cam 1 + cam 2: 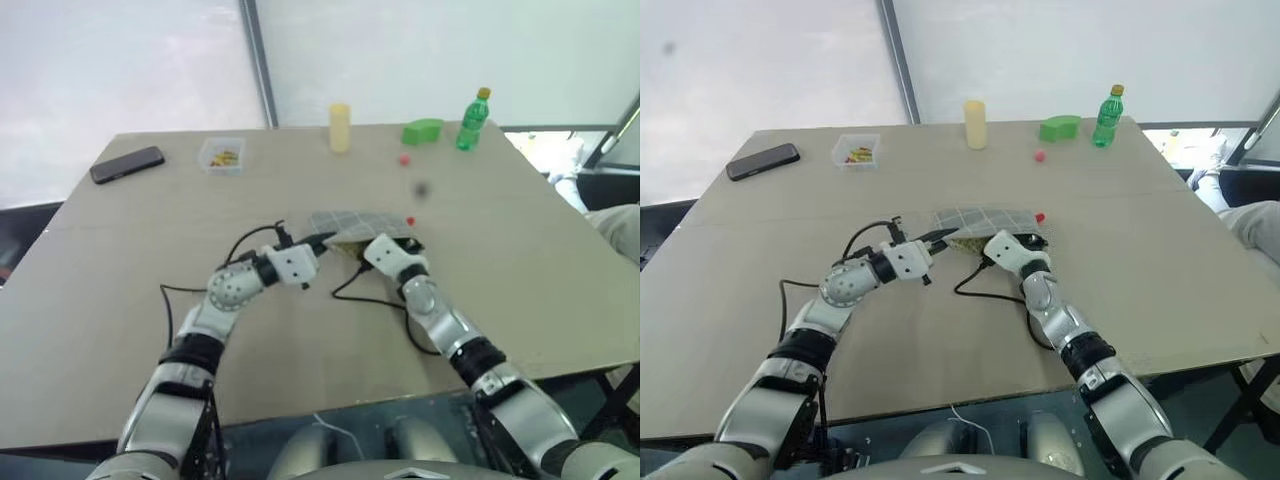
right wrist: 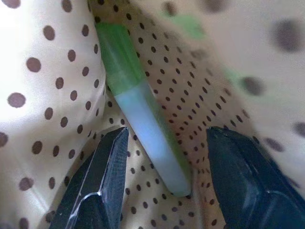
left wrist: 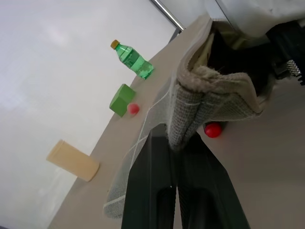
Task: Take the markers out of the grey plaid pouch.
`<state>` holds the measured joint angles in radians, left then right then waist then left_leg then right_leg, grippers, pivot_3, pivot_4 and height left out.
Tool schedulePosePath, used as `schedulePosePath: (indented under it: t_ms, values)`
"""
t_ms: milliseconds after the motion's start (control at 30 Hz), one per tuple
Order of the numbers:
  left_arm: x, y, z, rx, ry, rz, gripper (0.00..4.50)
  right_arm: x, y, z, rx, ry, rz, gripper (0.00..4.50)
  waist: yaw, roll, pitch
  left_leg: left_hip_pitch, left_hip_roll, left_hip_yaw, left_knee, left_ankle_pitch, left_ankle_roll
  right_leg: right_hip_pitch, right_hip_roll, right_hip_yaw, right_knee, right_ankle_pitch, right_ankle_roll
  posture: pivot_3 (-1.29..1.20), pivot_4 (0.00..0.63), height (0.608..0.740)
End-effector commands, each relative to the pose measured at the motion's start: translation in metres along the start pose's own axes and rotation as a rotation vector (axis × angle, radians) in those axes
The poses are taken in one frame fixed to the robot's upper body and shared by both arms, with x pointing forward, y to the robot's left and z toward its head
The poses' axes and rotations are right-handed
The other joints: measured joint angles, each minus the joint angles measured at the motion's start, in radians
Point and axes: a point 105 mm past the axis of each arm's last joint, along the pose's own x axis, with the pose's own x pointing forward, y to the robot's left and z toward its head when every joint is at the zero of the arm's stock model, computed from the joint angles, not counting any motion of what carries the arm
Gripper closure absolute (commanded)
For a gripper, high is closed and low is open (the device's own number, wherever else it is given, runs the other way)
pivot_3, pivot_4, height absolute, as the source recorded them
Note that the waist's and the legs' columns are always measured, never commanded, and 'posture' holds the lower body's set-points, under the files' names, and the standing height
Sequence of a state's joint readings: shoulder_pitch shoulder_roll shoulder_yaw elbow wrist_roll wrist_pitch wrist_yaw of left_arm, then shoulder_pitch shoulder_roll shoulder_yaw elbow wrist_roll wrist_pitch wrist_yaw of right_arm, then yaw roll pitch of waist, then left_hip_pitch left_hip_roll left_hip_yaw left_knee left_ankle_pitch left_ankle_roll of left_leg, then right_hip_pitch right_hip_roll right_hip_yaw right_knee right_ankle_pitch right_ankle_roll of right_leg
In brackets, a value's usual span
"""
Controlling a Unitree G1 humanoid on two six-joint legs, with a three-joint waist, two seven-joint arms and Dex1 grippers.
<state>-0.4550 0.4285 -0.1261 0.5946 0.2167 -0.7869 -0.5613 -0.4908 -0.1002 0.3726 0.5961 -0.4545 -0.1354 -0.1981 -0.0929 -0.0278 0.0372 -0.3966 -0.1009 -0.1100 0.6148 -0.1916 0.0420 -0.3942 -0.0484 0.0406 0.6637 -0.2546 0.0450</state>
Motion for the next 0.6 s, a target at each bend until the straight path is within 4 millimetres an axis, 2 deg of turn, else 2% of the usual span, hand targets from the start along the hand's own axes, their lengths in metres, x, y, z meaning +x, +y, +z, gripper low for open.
schedulePosePath:
  t_ms: [33, 333, 600]
  values:
    - [-0.001, 0.054, -0.011, -0.459, 0.027, -0.215, 4.5, 0.022, 0.003, 0.065, -0.071, -0.15, 0.358, 1.86, 0.0, -0.001, -0.002, 0.0, 0.0, 0.0, 0.0, 0.0, 0.0, 0.0, 0.0, 0.0, 0.0, 0.0, 0.0, 0.0, 0.0, 0.74]
    - [0.0, 0.051, -0.006, -0.492, 0.036, -0.217, 4.5, 0.011, 0.008, 0.068, -0.043, -0.155, 0.43, 1.86, 0.009, 0.0, -0.009, 0.001, 0.001, 0.0, 0.0, -0.003, 0.004, 0.001, -0.001, 0.0, 0.0, 0.0, 0.0, 0.0, 0.0, 0.74]
    - [-0.001, 0.048, -0.002, -0.53, 0.041, -0.196, 4.5, 0.005, 0.011, 0.072, 0.023, -0.153, 0.448, 1.86, 0.046, 0.0, -0.013, 0.001, 0.001, 0.0, 0.0, -0.004, 0.002, 0.001, -0.001, 0.0, -0.001, 0.0, 0.0, 0.0, 0.0, 0.74]
